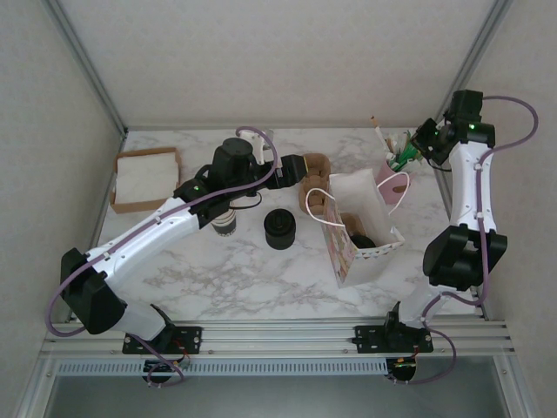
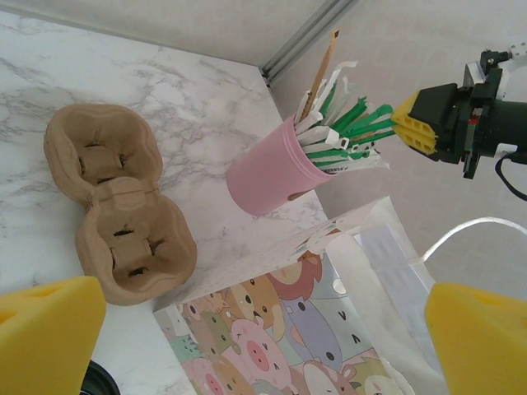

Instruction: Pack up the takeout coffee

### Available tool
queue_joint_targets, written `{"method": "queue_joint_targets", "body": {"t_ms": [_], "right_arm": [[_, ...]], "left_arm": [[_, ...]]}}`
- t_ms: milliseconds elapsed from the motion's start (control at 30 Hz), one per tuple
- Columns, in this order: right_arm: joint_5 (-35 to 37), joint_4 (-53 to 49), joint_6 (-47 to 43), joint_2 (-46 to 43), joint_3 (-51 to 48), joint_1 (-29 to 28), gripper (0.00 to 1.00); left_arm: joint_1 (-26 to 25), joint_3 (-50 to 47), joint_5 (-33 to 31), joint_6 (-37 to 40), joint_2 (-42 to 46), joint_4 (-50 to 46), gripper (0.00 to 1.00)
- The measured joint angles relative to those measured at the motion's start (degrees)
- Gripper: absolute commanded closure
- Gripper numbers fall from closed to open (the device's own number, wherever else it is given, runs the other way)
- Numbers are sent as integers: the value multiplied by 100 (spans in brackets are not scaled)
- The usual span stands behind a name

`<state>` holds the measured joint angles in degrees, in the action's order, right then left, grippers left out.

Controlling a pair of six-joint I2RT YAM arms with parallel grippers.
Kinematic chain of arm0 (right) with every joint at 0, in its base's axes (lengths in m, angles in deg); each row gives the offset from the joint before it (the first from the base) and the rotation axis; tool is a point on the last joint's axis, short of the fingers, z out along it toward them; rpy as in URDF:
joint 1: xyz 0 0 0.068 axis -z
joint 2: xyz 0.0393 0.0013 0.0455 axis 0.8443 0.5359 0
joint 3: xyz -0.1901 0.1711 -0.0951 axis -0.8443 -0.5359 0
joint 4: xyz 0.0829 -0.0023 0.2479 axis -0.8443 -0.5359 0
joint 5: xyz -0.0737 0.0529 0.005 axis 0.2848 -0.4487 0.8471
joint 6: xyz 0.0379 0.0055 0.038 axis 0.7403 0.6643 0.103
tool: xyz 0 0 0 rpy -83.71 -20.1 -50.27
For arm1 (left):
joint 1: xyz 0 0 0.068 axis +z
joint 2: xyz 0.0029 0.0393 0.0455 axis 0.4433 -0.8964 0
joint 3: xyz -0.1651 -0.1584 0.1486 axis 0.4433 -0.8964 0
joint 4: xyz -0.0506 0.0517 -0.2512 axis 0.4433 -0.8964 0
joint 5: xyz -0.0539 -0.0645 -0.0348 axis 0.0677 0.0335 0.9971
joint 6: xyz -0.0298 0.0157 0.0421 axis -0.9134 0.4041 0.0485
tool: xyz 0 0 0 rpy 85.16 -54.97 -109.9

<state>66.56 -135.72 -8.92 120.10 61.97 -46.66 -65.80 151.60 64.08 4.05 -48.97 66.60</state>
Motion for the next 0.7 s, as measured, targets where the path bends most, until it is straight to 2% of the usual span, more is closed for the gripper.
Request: {"method": "queue_joint_targets", "body": {"t_ms": [433,700], "right_arm": [[85,-144,-162,7,74,-31,97],[608,-417,-404,-168,227,-203,98]], "left_arm": [[0,-22,0,-4,0,4,1],[0,-31,0,-4,0,22,2]]}}
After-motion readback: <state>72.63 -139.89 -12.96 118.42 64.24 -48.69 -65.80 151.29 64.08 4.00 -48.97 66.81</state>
